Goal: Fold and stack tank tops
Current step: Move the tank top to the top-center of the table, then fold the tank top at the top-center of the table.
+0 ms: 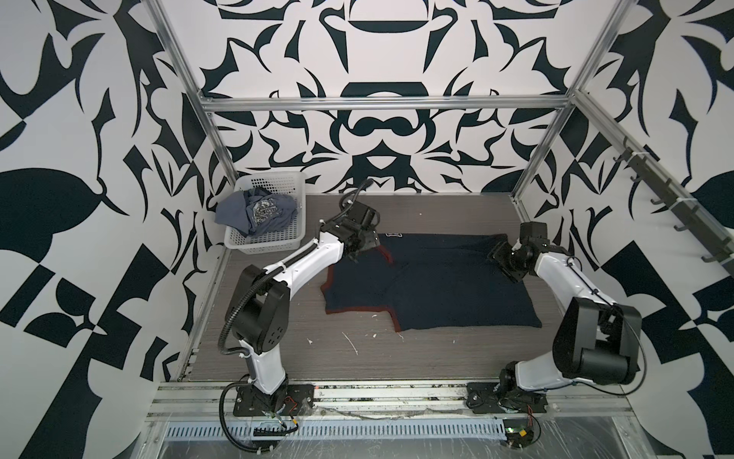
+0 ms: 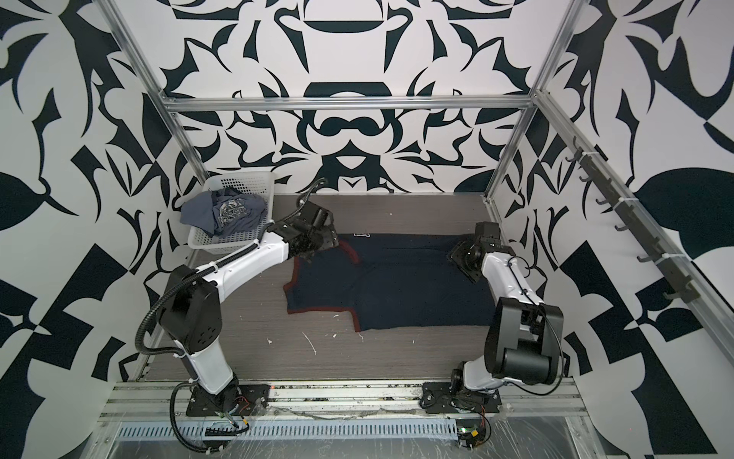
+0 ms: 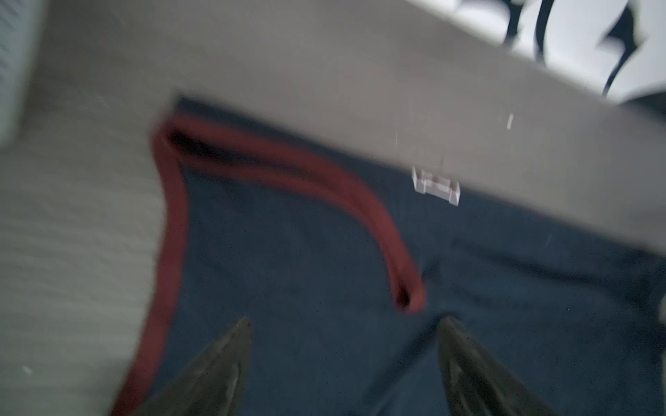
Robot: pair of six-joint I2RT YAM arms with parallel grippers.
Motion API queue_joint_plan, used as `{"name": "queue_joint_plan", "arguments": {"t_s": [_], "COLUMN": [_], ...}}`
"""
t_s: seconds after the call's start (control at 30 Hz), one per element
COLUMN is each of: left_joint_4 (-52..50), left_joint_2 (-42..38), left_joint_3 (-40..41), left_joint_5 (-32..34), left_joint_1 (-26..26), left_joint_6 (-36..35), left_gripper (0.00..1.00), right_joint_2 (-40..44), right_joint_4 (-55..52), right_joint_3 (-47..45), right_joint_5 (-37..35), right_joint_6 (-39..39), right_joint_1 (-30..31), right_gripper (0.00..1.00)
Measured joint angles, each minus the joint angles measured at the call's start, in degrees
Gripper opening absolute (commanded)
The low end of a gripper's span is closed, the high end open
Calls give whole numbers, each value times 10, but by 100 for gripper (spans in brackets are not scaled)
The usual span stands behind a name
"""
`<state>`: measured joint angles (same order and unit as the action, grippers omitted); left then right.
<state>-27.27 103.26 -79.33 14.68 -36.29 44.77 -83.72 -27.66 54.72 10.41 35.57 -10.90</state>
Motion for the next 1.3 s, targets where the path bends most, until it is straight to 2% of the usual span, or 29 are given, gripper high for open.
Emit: {"name": "queue_joint_plan", "arguments": {"t_s": [0.17, 0.33, 0.67, 0.83, 0.9, 0.97, 1.07, 1.2, 1.3], "left_joint_4": [22, 52, 118, 83, 50, 20, -15, -26, -26], "left_joint_2": [46, 61, 133, 164, 158, 143, 89, -3, -23], "left_joint_3": [86, 92, 14, -49, -58, -63, -54, -6, 24], "left_joint_5": [-25, -25, -26, -19, -6, 6, 14, 16, 8], "left_joint_1": [-5, 10, 87, 100, 97, 87, 46, -45, -117], "left_joint_6": [28, 35, 16, -8, -17, -23, -26, -14, 0], "left_gripper": [83, 83, 84, 84, 91, 91, 90, 87, 86], "right_joint_2": [-14, -62, -161, -189, -178, -151, -67, 54, 100], "right_joint_4": [2, 24, 78, 84, 64, 39, 7, -23, -42], "right_joint_3": [-51, -71, 25, 64, 62, 52, 22, -24, -57], "right_joint_5": [0, 2, 30, 33, 24, 13, 6, 3, -4], "right_joint_6": [0, 0, 16, 15, 11, 5, -4, -11, -11], "right_joint_1": [35, 55, 63, 65, 63, 58, 27, -61, -118], "right_gripper": [71, 71, 70, 71, 71, 71, 70, 69, 68]}}
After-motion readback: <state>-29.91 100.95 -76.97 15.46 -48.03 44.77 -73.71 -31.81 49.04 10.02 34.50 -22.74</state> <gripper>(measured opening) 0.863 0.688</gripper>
